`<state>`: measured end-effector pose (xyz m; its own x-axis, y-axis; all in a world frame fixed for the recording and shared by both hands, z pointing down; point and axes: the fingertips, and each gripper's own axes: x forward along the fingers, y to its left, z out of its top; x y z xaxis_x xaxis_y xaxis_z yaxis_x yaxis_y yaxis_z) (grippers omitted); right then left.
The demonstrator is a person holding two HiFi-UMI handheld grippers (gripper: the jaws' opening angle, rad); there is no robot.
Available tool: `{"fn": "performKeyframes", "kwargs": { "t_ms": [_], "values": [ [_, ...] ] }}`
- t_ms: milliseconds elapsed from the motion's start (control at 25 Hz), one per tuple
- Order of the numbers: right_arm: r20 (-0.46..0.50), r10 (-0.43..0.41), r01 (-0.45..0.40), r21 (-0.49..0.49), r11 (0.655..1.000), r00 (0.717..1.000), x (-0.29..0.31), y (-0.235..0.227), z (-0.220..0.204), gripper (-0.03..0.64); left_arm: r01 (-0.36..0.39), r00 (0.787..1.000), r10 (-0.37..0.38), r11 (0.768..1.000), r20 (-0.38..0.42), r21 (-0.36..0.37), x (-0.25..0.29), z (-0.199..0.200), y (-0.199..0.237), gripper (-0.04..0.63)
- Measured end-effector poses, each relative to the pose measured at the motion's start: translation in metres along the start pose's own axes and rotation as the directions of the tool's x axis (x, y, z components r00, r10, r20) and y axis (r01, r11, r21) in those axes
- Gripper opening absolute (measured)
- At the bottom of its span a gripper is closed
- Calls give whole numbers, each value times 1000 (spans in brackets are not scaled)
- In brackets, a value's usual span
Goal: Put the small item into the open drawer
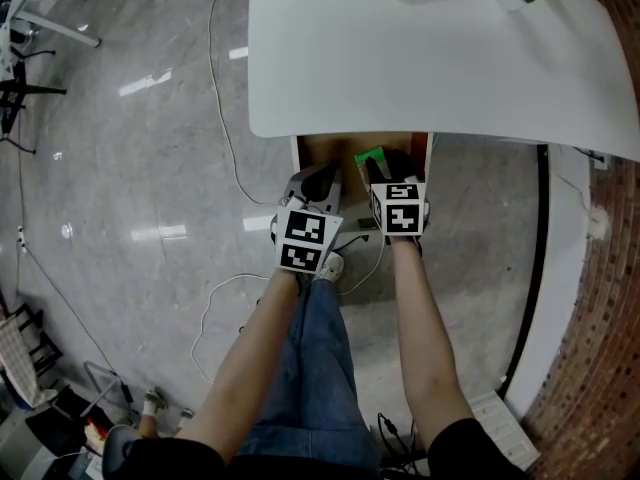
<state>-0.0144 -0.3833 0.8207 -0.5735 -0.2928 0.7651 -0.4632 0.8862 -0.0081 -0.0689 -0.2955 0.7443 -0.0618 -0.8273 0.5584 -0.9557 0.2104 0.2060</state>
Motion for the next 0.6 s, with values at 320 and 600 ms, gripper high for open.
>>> {"fn": "performKeyframes", "kwargs": {
  "t_ms": [320, 600],
  "values": [
    [200, -22, 4, 90, 996, 980, -116, 5, 59, 97, 10, 998, -13, 999, 68, 46, -60, 75, -20, 23],
    [372, -106, 49, 158, 986, 922, -245, 0, 128, 3, 15, 988, -34, 992, 150, 128, -133, 166, -43, 23]
  ]
}}
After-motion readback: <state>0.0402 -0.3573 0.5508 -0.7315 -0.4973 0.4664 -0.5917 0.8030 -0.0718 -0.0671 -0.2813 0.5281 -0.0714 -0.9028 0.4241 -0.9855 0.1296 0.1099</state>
